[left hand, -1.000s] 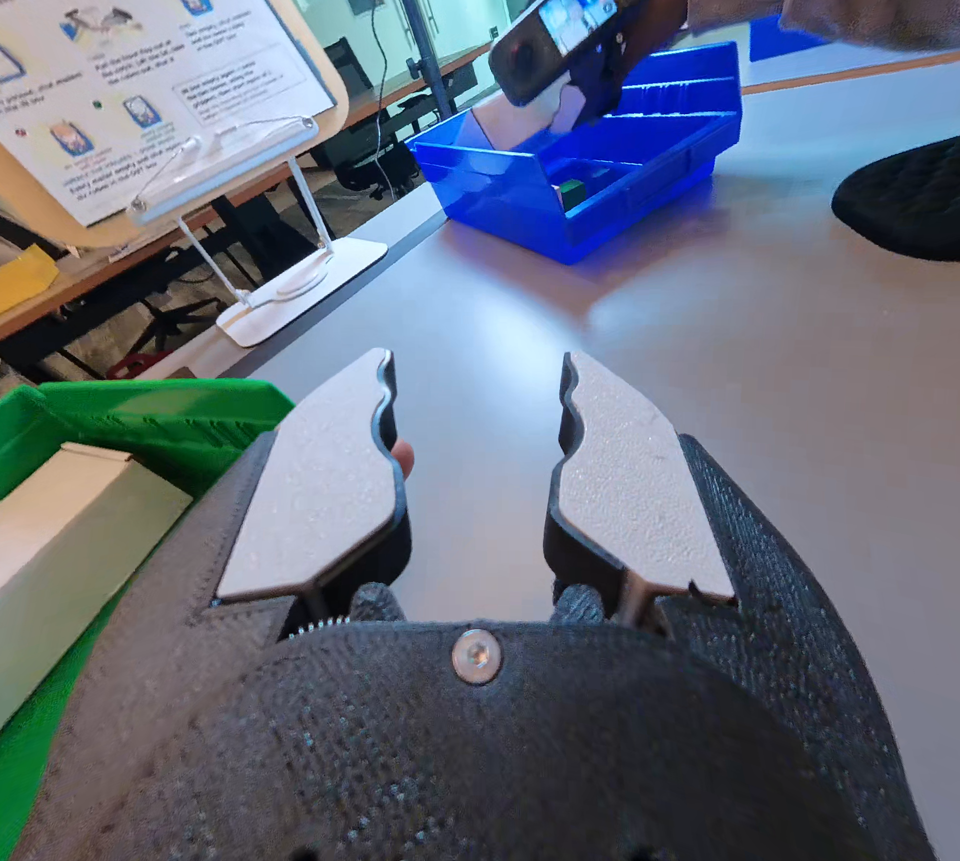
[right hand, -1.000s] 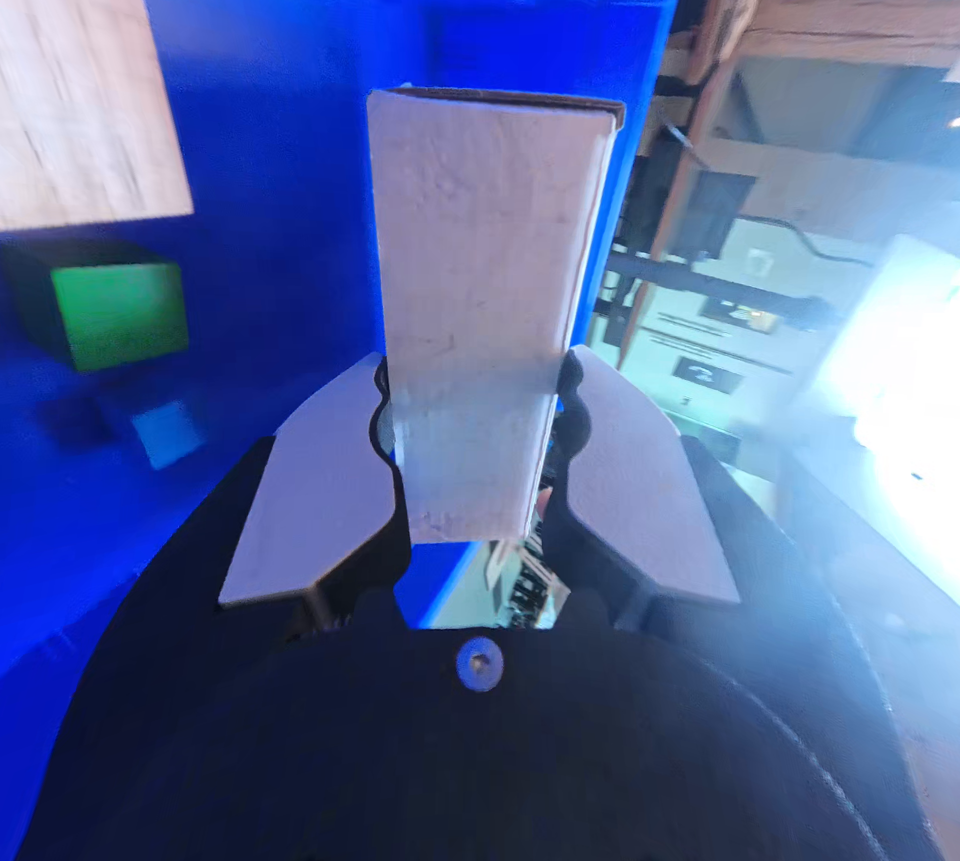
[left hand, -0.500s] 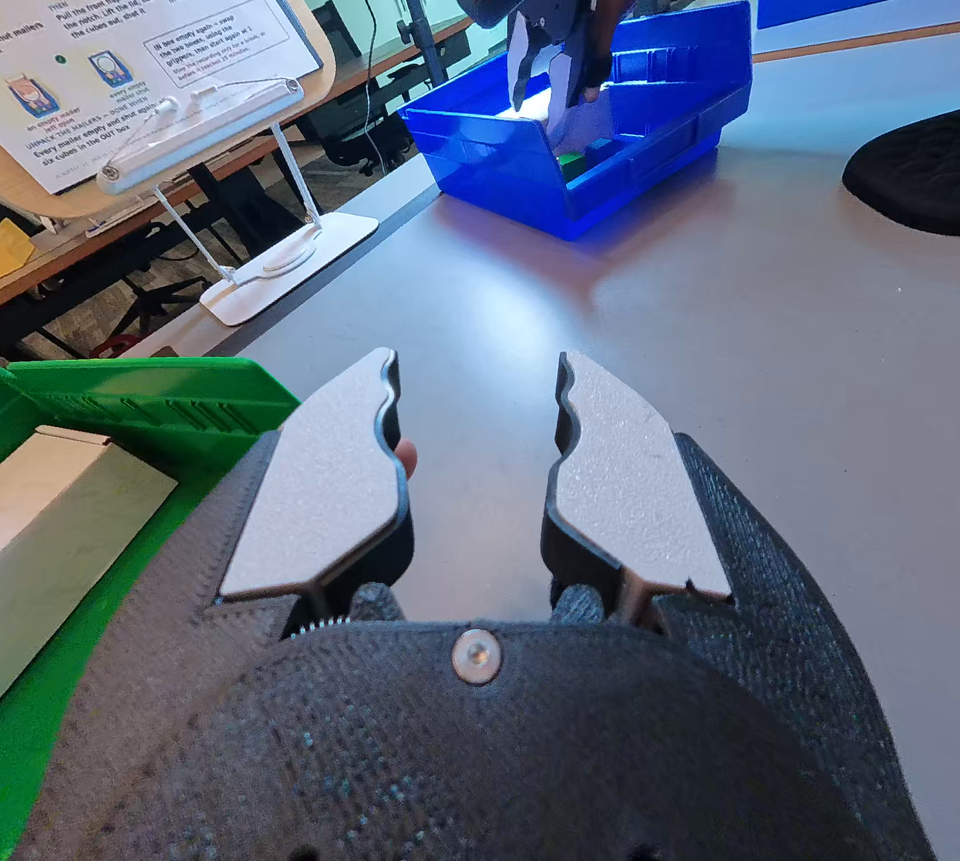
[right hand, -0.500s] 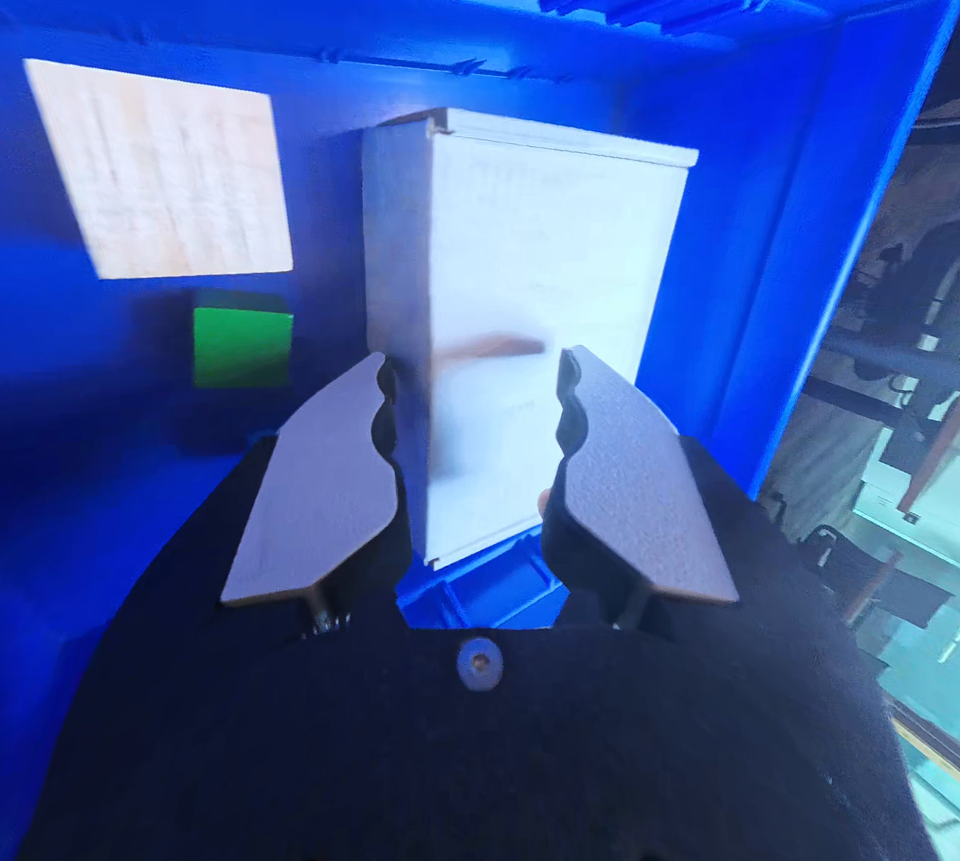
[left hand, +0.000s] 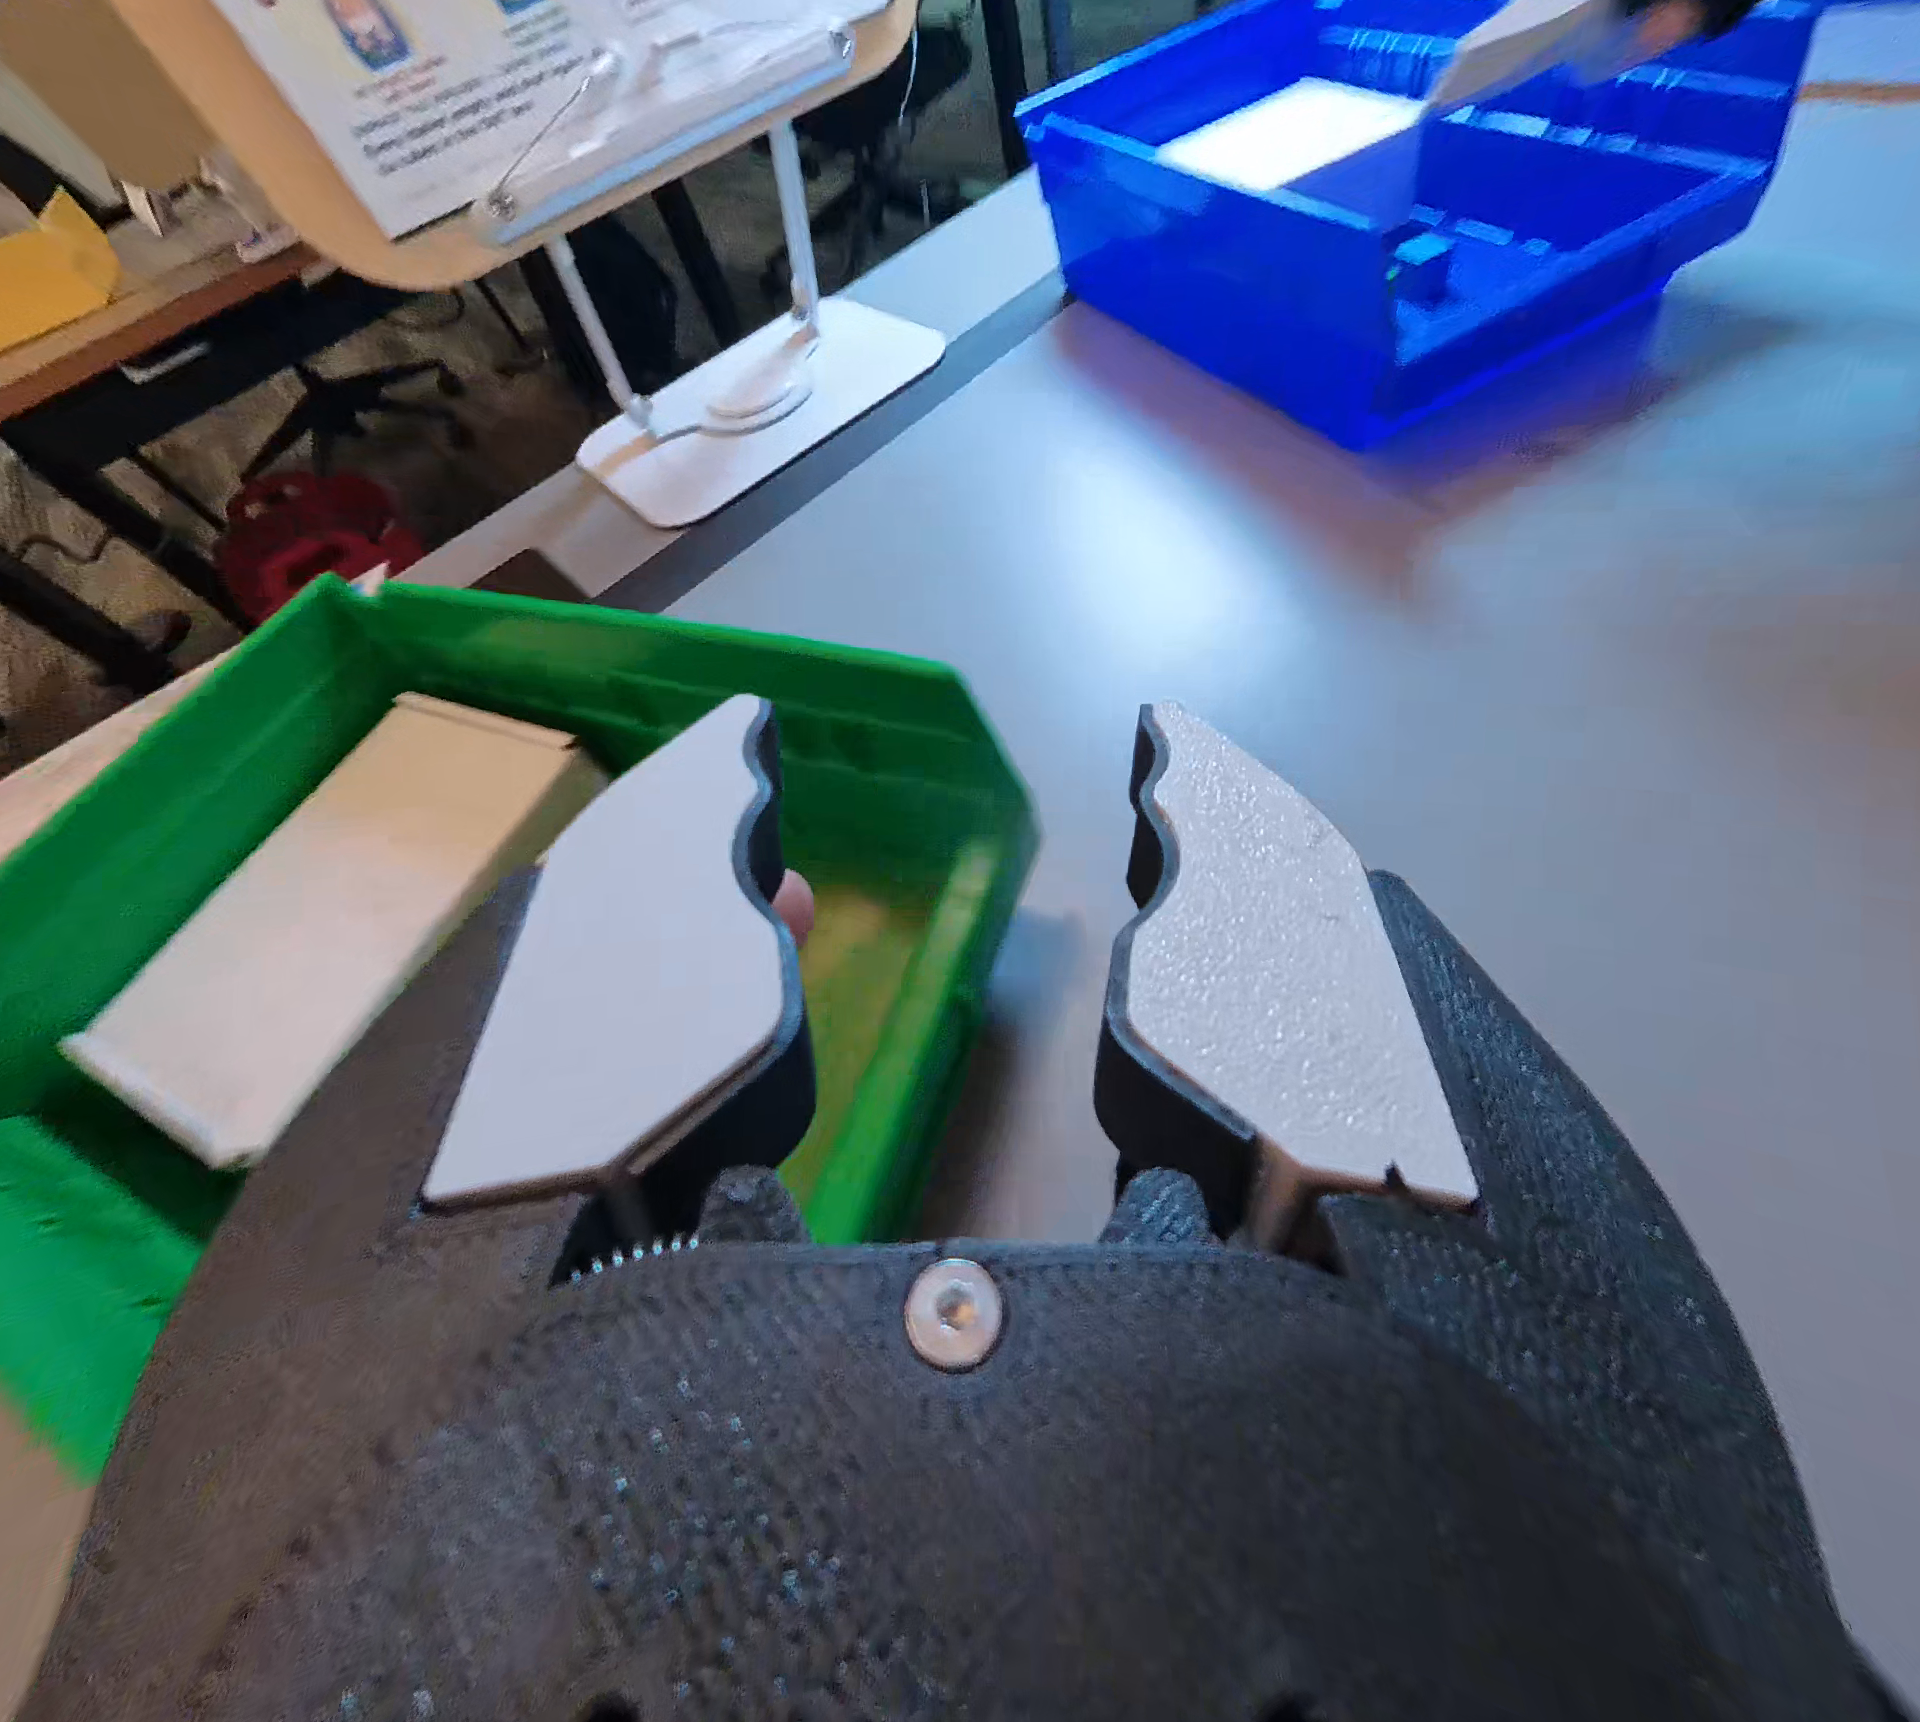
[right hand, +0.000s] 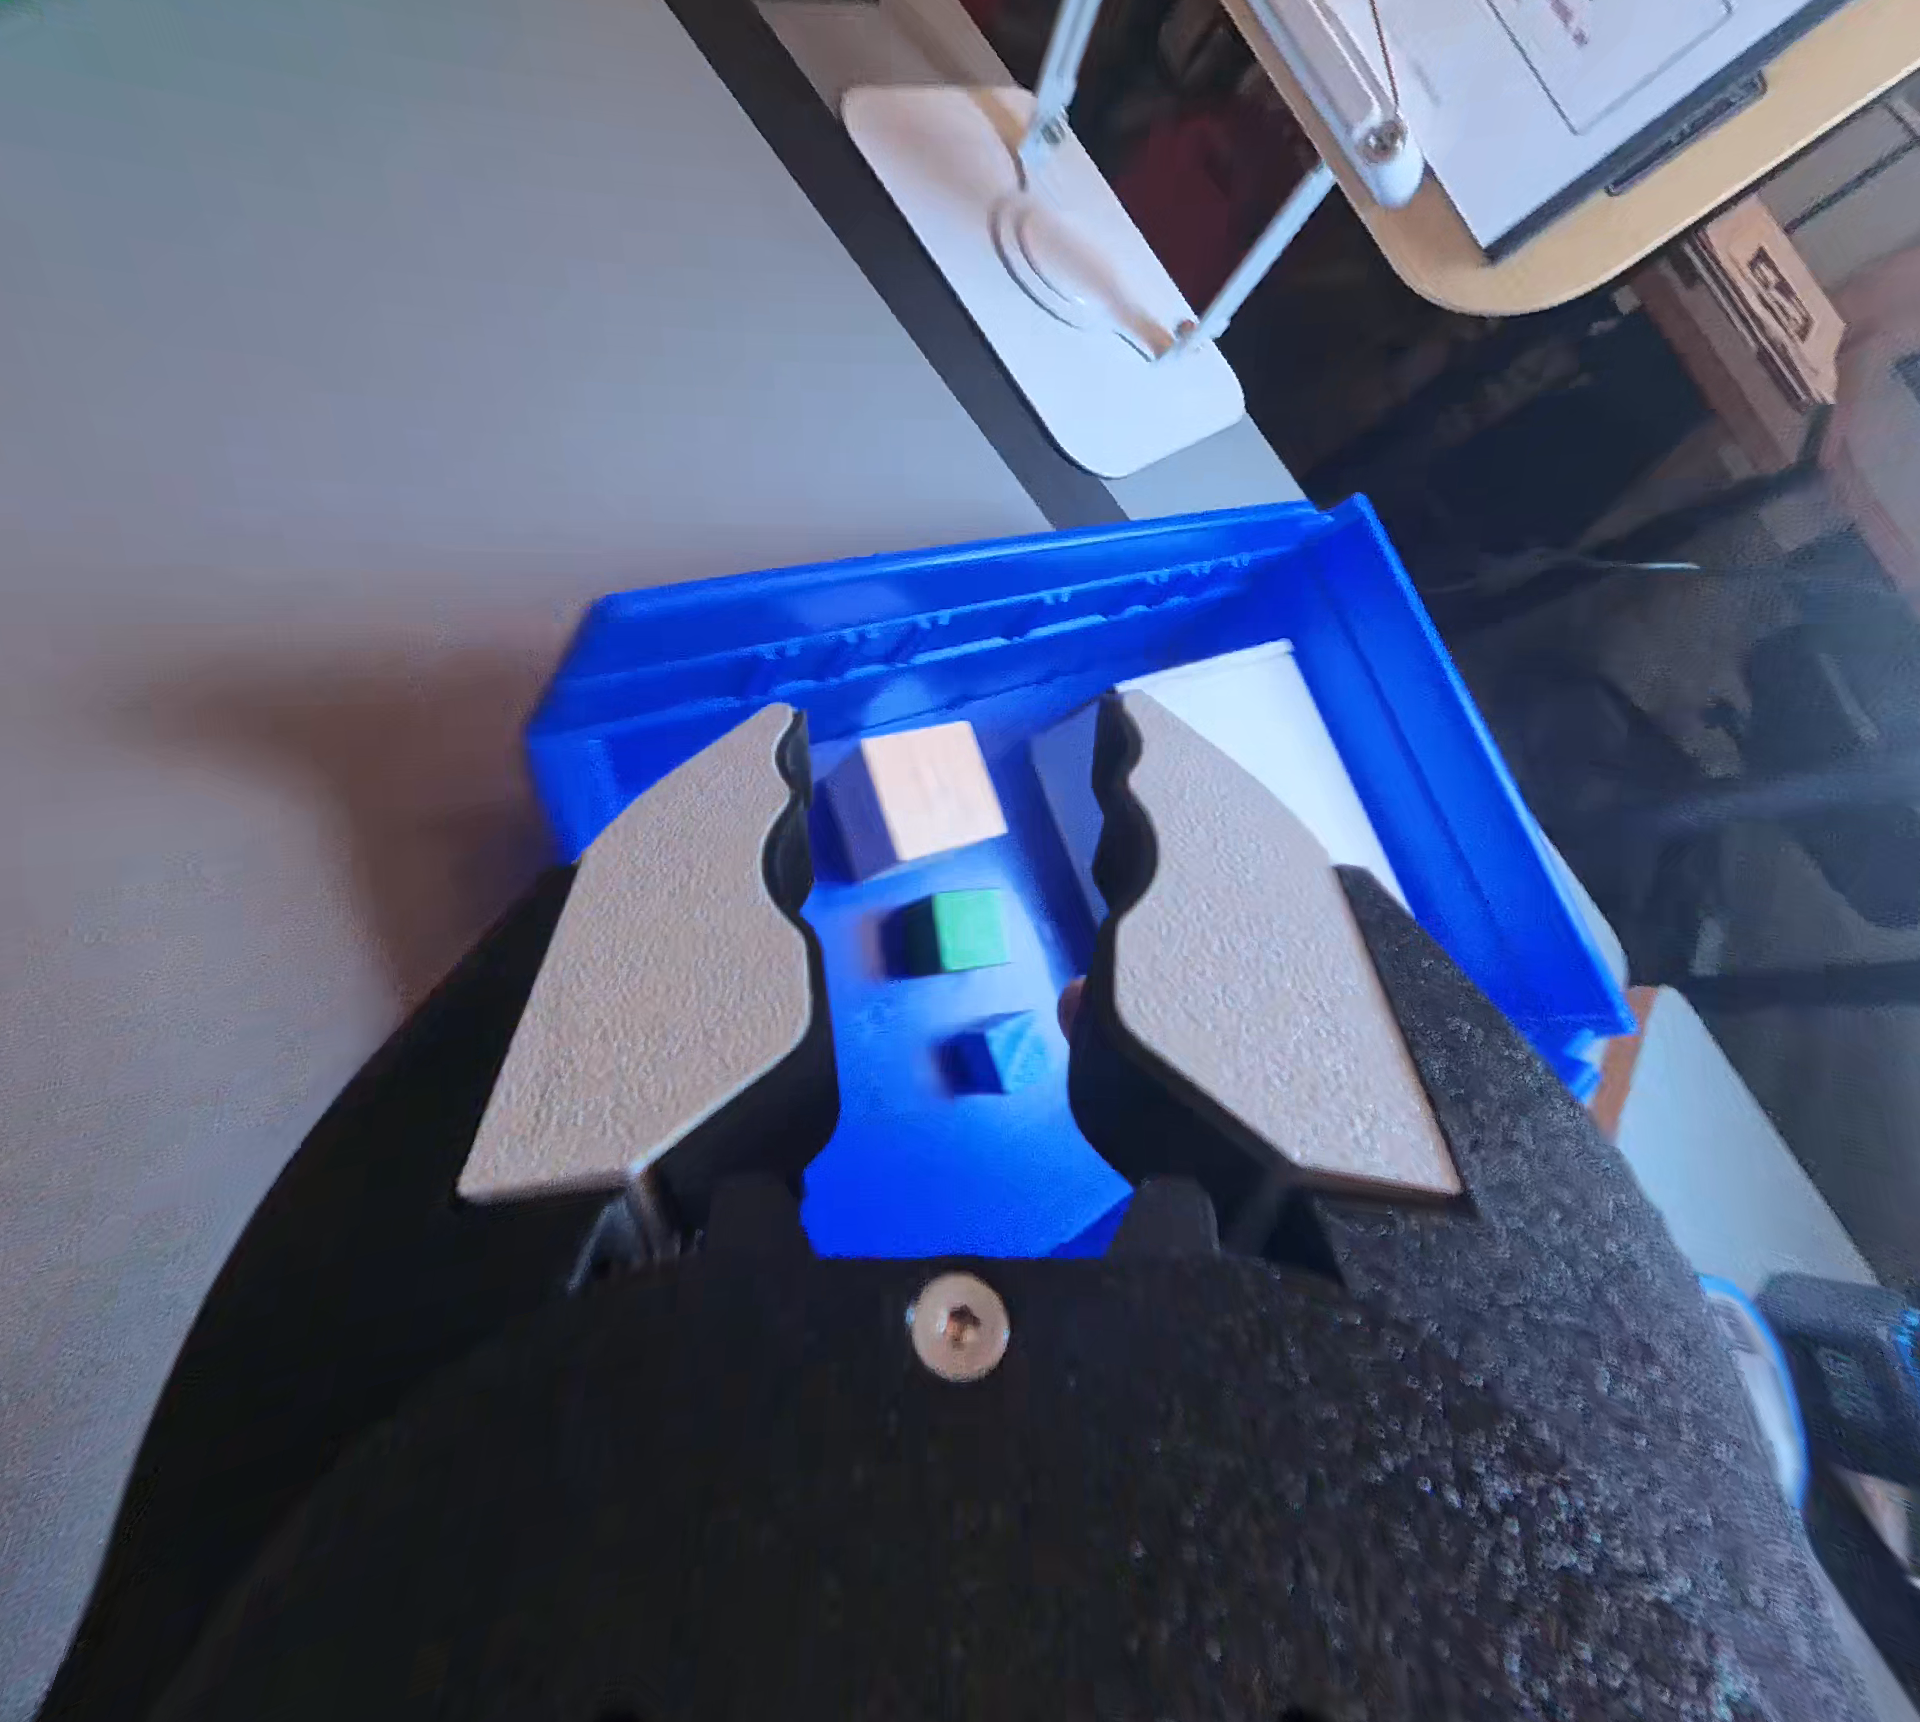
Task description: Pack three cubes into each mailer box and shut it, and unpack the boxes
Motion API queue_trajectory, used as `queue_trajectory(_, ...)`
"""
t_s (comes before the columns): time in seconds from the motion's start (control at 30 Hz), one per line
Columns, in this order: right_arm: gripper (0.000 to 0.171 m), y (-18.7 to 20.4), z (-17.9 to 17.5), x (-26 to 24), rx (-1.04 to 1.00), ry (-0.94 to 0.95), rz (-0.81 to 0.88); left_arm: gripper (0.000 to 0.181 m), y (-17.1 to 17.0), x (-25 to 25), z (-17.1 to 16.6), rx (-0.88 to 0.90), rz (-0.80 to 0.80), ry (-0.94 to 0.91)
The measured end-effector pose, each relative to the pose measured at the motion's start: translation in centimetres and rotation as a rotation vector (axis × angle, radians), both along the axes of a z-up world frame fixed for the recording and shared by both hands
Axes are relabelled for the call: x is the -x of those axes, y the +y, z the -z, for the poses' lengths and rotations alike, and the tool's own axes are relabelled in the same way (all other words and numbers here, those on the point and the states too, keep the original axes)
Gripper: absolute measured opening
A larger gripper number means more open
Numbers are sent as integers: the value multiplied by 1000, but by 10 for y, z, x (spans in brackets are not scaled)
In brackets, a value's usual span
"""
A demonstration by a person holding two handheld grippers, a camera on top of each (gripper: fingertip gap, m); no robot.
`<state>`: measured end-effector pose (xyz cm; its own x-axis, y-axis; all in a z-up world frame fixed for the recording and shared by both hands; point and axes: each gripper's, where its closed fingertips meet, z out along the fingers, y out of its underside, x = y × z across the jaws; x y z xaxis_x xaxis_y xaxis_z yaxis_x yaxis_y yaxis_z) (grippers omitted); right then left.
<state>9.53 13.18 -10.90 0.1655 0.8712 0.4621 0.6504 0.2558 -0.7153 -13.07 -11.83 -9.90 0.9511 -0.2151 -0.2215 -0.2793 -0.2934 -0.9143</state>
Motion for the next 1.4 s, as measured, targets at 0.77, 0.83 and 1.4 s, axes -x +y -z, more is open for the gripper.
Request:
queue_trajectory(0.77, 48, -169, 82, 8, 422, 159, -383, 121, 74, 243, 117, 1169, 44, 394)
queue_trajectory(0.83, 48, -169, 85, 6, 416, 149, -385, 121, 72, 246, 119, 1202, 34, 485)
queue_trajectory(1.4, 45, -173, 73, 3, 409, 192, -407, 137, 42, 192, 135, 1204, 185, 459)
